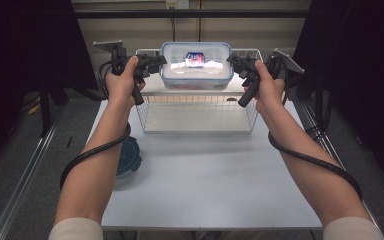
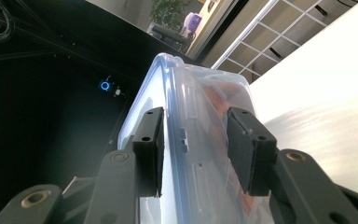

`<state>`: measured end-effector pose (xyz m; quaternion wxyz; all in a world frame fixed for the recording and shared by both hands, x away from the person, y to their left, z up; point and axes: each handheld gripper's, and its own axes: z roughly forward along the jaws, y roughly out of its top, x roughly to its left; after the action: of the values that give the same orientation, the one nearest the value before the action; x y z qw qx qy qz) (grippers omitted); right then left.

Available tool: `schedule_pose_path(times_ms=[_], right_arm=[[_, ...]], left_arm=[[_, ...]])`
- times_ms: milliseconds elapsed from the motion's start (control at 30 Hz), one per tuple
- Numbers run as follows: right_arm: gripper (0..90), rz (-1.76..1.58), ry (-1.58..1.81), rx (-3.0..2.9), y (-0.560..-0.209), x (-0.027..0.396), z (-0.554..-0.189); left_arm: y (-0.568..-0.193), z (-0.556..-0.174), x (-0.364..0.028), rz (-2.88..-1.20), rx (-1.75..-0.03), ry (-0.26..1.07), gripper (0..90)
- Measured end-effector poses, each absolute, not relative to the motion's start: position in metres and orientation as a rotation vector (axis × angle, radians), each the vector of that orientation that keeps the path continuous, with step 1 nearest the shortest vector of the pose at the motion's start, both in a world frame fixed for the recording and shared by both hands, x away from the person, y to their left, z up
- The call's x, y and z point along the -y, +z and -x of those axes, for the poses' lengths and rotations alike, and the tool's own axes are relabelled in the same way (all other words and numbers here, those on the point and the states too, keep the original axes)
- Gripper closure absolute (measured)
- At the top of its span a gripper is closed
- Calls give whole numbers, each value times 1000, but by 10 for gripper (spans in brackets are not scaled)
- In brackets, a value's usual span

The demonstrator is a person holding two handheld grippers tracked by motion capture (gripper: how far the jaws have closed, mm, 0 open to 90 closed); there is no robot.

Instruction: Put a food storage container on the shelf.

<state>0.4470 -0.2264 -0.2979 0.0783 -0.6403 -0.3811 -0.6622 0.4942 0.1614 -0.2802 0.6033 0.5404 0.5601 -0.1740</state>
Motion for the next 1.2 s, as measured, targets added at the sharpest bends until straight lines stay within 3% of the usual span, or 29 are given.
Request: schedule_pose_path(times_ms=[1200], right_arm=[[578,2041,-1956,1081,-312,230,-484]], left_arm=[[-297,-527,-144,-1236,-1379,-395,542]])
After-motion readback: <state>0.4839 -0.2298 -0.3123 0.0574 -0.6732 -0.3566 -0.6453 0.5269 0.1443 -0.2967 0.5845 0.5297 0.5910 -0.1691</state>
